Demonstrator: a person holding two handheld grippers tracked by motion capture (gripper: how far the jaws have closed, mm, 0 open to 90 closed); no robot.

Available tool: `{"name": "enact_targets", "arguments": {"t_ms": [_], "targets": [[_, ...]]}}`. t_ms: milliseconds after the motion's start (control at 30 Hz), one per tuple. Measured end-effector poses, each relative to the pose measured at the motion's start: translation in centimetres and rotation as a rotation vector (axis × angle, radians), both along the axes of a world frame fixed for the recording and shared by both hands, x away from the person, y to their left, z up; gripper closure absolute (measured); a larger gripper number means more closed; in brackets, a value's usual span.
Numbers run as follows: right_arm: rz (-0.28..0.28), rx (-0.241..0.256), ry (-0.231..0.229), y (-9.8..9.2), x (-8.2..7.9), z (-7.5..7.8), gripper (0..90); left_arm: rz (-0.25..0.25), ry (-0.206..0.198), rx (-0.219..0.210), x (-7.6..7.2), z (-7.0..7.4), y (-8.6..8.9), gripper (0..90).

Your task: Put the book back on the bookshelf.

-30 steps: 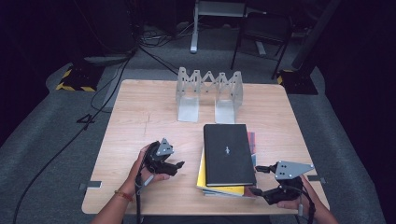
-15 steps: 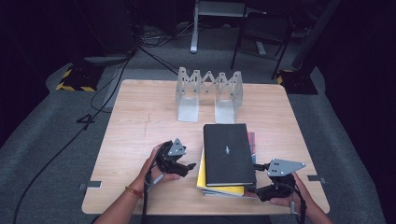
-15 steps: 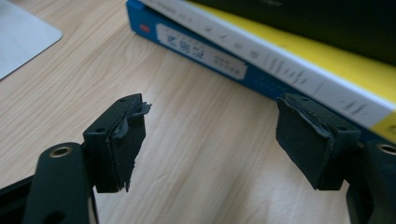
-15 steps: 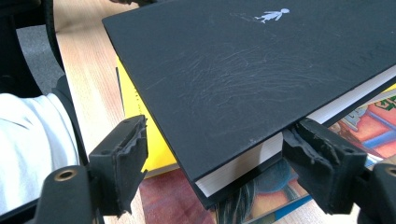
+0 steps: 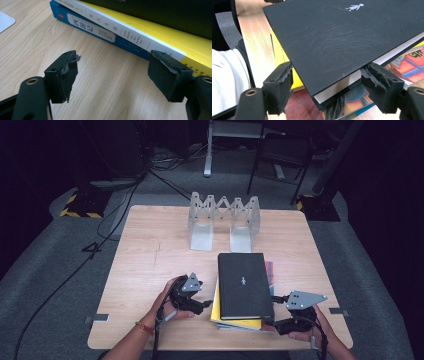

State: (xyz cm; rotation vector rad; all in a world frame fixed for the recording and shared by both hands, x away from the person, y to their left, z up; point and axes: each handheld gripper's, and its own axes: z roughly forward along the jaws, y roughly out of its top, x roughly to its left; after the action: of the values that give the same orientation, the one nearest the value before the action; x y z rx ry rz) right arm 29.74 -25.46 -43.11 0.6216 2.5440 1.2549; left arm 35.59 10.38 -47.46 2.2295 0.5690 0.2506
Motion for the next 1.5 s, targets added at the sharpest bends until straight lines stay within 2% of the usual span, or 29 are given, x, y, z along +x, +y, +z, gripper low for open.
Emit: {"name": "enact_targets", "arguments": {"t_ms": [67,133,200,233,267,300,333,367,400,433,500,567,667,833,933,967,1033,1100,1167,1200,1233,1267,1300,1333,1400,1433,1500], "targets": [[0.0,-0.002,-0.002,0.0,0.0,0.0,26.2,0.0,0.0,-0.005,0.0,-0.1,0.0,24.4],[-0.001,0.0,-0.001,0.0,0.0,0.0,26.3,0.0,0.019,-0.02,0.1,-0.3,0.2,24.8],[0.001,0.0,-0.001,0.0,0.1,0.0,26.3,0.008,0.024,-0.001,0.1,-0.7,0.0,25.1],[-0.001,0.0,0.001,0.0,0.1,0.0,26.3,-0.018,0.043,0.013,0.1,-0.9,-0.4,26.0],[-0.002,0.0,0.0,0.0,0.1,0.0,26.2,-0.037,0.034,0.036,-0.2,-1.1,-1.0,26.8],[-0.002,-0.002,-0.001,0.0,0.0,0.0,26.3,-0.071,-0.007,0.084,-0.8,-1.2,-1.9,31.1],[-0.004,-0.004,-0.002,0.1,0.0,0.0,26.3,-0.087,-0.013,0.1,-1.1,-1.3,-2.3,40.1],[-0.006,-0.002,-0.001,0.1,0.0,0.0,26.3,-0.09,-0.003,0.103,-1.2,-1.4,-2.6,45.0],[-0.006,-0.002,-0.001,0.0,0.0,0.0,26.2,-0.081,0.018,0.087,-1.0,-1.5,-2.4,44.0],[-0.006,-0.002,-0.001,0.0,0.0,0.1,26.3,-0.071,0.041,0.07,-0.7,-1.6,-2.1,38.2],[-0.009,0.004,-0.001,-0.1,0.0,0.1,26.5,-0.037,0.045,0.032,-0.4,-1.4,-1.2,25.5],[-0.006,0.002,-0.006,-0.1,0.0,0.1,26.5,-0.027,0.033,0.006,-0.5,-0.9,-0.3,25.6],[-0.006,0.014,-0.005,-0.4,0.0,0.2,26.4,-0.03,0.02,0.007,-0.7,-0.8,-0.1,25.9],[-0.008,0.014,-0.013,-0.4,-0.2,0.3,26.4,-0.044,0.034,-0.009,-0.8,-0.8,0.2,26.9],[-0.005,0.027,-0.012,-0.4,-0.2,0.4,26.1,-0.048,0.041,-0.064,-1.0,-0.5,0.9,25.4],[-0.005,0.027,-0.012,-0.4,-0.2,0.4,26.1,-0.052,0.038,-0.07,-1.0,-0.3,1.1,25.4],[-0.001,0.033,-0.007,-0.4,-0.1,0.4,25.7,-0.066,0.04,-0.062,-1.1,-0.4,1.0,25.3],[-0.006,0.019,-0.006,-0.3,-0.1,0.3,25.8,-0.061,0.027,-0.024,-1.2,-0.7,0.5,25.8],[-0.01,0.02,-0.008,-0.2,-0.1,0.3,26.0,-0.08,0.044,-0.008,-1.1,-1.0,0.1,27.0],[-0.011,0.016,-0.006,-0.2,-0.1,0.3,26.0,-0.091,0.035,0.011,-1.2,-1.2,-0.4,27.0],[-0.011,0.015,-0.007,-0.2,-0.1,0.3,25.9,-0.11,0.01,0.053,-1.6,-1.3,-1.3,27.8],[-0.012,0.011,-0.008,-0.1,-0.1,0.3,25.9,-0.13,0.004,0.078,-1.8,-1.3,-1.9,34.8],[-0.014,0.01,-0.007,-0.1,0.0,0.3,25.7,-0.135,0.014,0.078,-1.8,-1.4,-2.2,41.0],[-0.017,0.006,-0.009,-0.2,-0.1,0.3,25.6,-0.138,0.029,0.071,-1.8,-1.5,-2.3,41.6],[-0.019,0.005,-0.01,-0.3,-0.1,0.3,26.3,-0.125,0.044,0.045,-1.6,-1.5,-1.7,34.9],[-0.019,0.009,-0.003,-0.4,-0.1,0.3,26.5,-0.109,0.051,0.017,-1.5,-1.4,-1.1,30.9],[-0.012,0.011,-0.003,-0.6,-0.1,0.2,26.5,-0.082,0.041,-0.021,-1.4,-0.9,0.0,30.3]]}}
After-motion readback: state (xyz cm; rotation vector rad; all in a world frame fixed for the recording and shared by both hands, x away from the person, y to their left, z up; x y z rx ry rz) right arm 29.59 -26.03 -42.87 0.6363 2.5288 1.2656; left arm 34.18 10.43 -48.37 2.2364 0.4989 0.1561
